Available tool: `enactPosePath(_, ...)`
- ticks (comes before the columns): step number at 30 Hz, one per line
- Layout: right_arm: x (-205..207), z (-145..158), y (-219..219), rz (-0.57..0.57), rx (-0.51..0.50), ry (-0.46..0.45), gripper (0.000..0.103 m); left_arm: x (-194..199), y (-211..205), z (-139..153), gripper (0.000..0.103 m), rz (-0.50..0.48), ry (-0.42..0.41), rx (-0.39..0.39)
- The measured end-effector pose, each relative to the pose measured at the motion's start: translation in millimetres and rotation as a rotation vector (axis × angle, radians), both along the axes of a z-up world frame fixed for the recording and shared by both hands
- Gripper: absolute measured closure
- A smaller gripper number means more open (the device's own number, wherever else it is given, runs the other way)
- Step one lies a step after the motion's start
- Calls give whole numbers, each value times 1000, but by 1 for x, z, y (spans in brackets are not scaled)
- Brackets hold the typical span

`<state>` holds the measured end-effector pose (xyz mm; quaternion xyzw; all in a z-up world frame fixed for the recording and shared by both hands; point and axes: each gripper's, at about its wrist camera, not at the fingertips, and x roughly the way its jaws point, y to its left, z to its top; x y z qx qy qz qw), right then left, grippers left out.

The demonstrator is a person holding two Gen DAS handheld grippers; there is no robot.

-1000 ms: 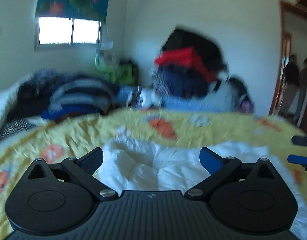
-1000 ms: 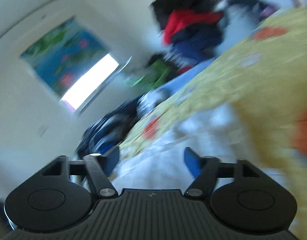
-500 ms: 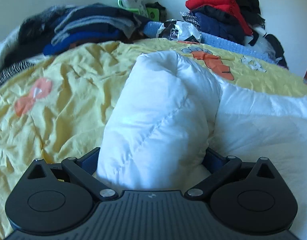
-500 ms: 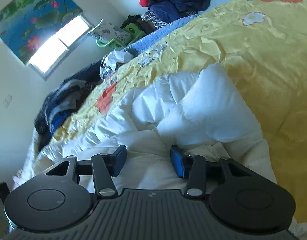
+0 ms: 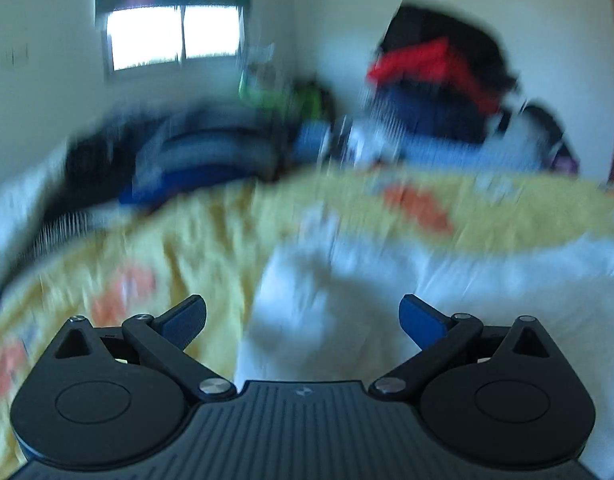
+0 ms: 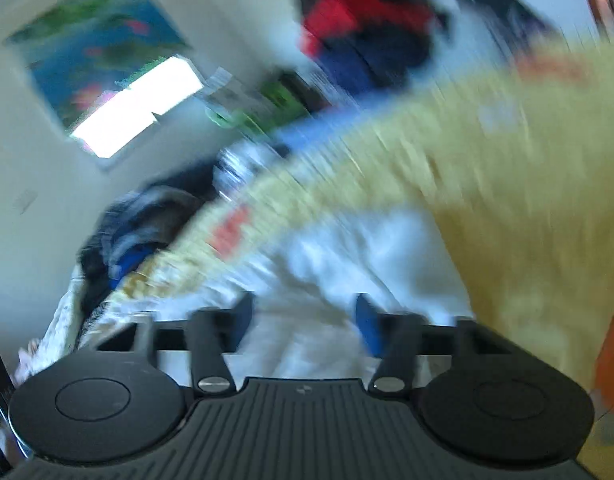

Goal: Fold small clothes

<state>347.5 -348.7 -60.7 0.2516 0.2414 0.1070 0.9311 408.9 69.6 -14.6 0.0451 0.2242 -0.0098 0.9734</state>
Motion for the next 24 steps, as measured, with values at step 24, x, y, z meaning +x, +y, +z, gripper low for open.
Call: enactPosePath(24, 40, -39, 57, 165, -233, 115, 23, 27, -27, -64, 0, 4, 138, 134)
